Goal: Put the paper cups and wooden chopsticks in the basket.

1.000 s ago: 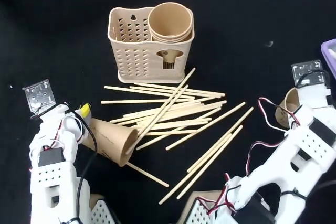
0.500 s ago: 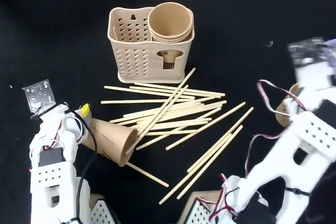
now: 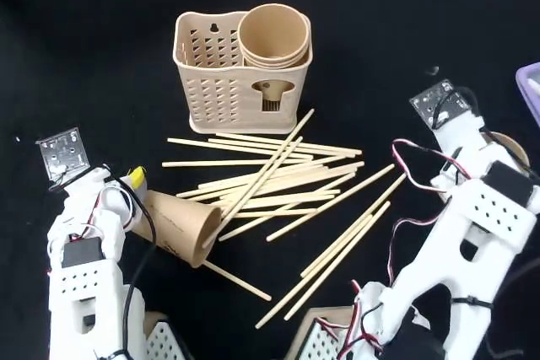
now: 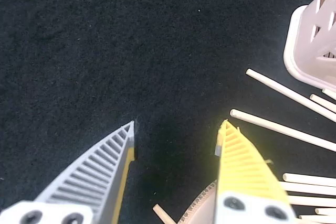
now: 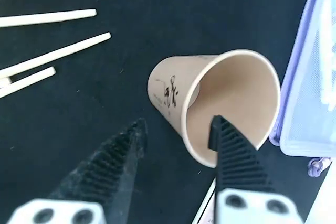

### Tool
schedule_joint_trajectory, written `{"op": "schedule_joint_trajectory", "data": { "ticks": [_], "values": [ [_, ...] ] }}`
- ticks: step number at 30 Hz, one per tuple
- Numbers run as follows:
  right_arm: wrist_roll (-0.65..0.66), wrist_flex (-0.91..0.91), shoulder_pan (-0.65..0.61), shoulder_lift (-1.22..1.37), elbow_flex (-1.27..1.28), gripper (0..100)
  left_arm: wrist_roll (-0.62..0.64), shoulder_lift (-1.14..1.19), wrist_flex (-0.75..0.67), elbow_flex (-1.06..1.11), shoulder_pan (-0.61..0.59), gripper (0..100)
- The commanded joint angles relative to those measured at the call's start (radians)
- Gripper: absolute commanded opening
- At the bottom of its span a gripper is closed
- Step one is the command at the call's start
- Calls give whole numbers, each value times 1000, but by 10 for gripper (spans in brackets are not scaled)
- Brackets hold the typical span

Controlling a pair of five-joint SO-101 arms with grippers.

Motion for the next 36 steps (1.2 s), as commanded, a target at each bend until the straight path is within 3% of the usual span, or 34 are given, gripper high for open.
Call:
{"op": "schedule_joint_trajectory", "data": {
  "ticks": [1,6,14,21,24,30,36],
  "values": [
    [52,-120,34,5,58,180,-2,-15,-14,-15,-8,252],
    [69,-261,66,5,151,180,-2,-15,-14,-15,-8,252],
    [109,-273,66,35,163,170,-2,-15,-12,-15,-8,252],
    [140,-275,98,163,88,28,-2,-15,-14,-15,-8,252],
    [63,-270,120,157,24,12,-2,-15,-15,-15,-8,252],
    [12,-26,95,102,-147,11,-2,-15,-15,-15,-8,252],
    [-115,313,-80,12,-403,11,-2,-15,-17,-15,-8,252]
  ]
}}
